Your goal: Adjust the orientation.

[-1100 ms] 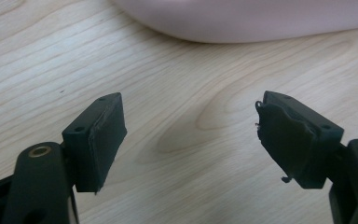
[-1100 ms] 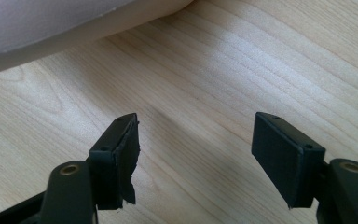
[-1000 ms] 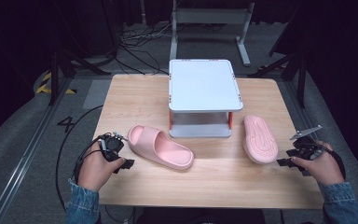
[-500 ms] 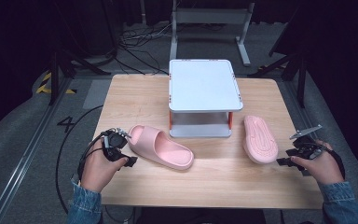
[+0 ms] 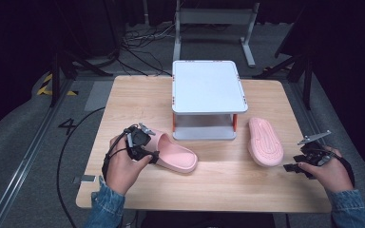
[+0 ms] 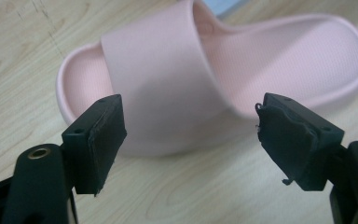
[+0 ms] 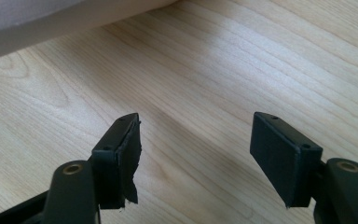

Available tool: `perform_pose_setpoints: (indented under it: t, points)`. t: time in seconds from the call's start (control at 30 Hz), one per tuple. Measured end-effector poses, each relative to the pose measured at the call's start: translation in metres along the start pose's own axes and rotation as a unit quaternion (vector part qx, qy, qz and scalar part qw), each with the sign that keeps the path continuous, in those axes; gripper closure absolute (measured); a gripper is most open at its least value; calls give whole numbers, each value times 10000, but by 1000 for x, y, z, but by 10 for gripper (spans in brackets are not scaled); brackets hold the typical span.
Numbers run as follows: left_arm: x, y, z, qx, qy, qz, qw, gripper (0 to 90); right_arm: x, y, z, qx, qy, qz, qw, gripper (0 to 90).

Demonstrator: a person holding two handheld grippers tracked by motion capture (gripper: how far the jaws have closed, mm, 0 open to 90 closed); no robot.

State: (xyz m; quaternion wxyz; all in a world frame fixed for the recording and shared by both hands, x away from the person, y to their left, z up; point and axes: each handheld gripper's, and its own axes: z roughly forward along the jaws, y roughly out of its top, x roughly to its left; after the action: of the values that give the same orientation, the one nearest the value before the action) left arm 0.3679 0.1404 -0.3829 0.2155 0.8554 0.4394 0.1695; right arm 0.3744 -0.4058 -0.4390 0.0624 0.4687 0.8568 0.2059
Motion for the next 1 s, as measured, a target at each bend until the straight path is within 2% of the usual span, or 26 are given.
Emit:
perform_pose_setpoints:
  t: [0.1,0.2,0.43,0.5,0.67,0.77,0.87,0.93,1.0]
  points:
    - [-4,6,9,-14,282,-88,9996,245,0,-3,-1,-8,-32,42,10000,338]
    - [-5,10,18,75,518,-70,9986,254,0,-6,-1,30,-41,64,10000,335]
    - [-8,10,28,170,631,-34,9979,250,-1,-10,-2,-10,-104,113,9999,319]
    - [-7,9,27,176,605,-52,9980,255,-1,-9,-1,-11,-93,89,9999,319]
    - [-4,4,22,261,778,5,9966,278,0,-6,-1,-23,-66,45,10000,319]
    - [1,-3,17,307,821,-77,9961,281,0,-1,0,-45,-41,2,10000,318]
    - [11,-14,11,364,948,-241,9945,281,0,3,2,-39,-10,-28,10000,318]
    - [12,-15,10,365,966,-268,9943,281,1,5,3,-46,-3,-39,10000,318]
    - [19,-21,7,378,1024,-389,9933,281,1,9,5,-45,28,-96,9999,317]
